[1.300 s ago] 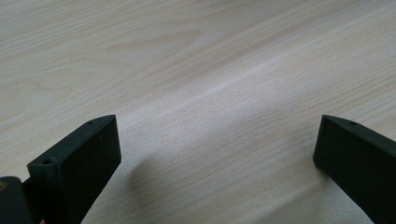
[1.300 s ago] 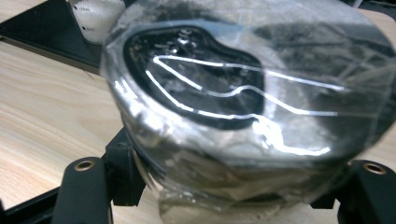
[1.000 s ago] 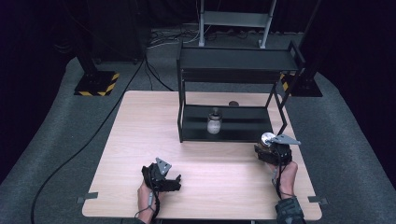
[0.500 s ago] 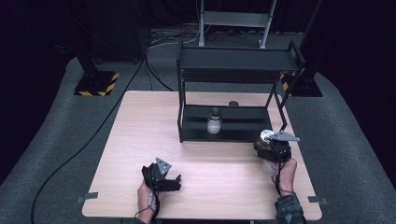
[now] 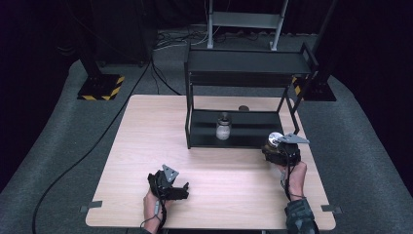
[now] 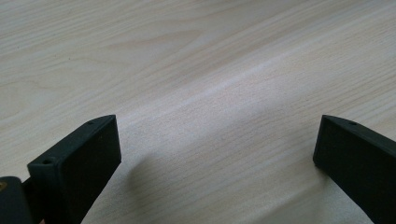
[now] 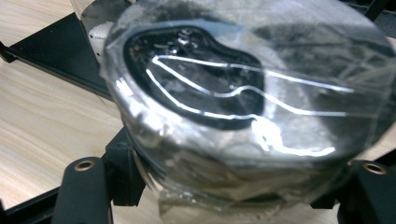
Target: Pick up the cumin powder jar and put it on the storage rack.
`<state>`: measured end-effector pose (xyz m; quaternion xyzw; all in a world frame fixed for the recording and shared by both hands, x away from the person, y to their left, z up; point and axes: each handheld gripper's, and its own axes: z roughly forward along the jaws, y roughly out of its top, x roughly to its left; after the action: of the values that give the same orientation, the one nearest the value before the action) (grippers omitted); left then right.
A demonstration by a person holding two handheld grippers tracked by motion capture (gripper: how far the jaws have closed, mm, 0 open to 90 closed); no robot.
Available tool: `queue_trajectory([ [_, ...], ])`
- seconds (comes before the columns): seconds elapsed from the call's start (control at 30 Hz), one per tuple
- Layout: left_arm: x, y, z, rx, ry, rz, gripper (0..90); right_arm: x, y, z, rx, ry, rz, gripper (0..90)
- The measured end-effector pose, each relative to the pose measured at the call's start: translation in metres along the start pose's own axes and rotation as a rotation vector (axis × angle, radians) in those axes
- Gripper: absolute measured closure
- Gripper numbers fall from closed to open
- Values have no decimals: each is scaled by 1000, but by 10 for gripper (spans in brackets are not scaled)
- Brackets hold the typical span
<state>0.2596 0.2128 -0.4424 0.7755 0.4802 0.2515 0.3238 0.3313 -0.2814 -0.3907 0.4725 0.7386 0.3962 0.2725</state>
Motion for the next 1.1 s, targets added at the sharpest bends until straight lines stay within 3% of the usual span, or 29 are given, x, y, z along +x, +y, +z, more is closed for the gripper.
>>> queue_trajectory([
  [1.1, 3, 1, 0, 6, -7, -6, 4, 2, 24, 28, 14, 21, -31, 307],
])
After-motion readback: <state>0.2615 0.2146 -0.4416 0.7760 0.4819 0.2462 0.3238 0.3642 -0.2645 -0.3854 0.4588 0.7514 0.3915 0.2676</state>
